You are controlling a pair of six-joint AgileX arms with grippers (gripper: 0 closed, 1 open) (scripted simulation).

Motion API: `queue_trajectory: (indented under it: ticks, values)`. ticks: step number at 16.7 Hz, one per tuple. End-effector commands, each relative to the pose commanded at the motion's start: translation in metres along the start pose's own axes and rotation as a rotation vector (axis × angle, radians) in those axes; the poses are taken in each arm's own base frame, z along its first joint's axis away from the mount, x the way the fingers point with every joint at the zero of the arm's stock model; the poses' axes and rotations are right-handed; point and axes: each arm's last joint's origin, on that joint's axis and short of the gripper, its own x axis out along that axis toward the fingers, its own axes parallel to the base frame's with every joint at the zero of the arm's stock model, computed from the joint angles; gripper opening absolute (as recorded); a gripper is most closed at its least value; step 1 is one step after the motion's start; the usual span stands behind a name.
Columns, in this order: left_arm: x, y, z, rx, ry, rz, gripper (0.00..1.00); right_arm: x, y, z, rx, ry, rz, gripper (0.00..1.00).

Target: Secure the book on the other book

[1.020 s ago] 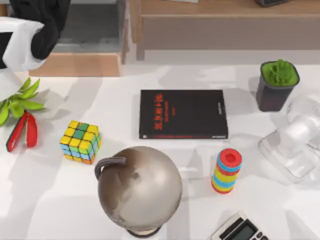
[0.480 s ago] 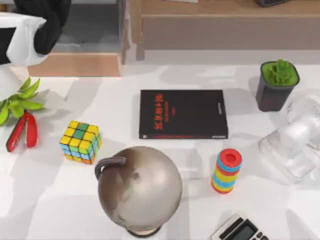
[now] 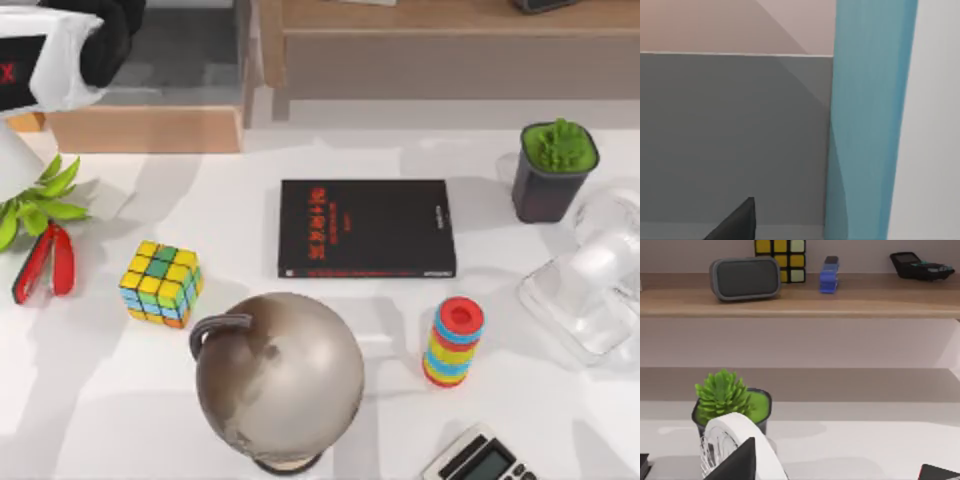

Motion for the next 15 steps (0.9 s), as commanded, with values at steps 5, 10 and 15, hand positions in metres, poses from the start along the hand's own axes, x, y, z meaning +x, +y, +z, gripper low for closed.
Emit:
queue_trajectory:
  ticks: [5,10,15]
  values:
    - [0.0000,0.0000,0.0000,0.000,0.000,0.000,0.77,0.0000,0.0000,0.0000,0.000,0.000,0.000,1.00]
    - [0.0000,0.0000,0.0000,0.000,0.000,0.000,0.40,0.0000,0.0000,0.0000,0.000,0.000,0.000,1.00]
    - [0.0000,0.0000,0.0000,0.000,0.000,0.000,0.02,0.0000,0.0000,0.0000,0.000,0.000,0.000,1.00]
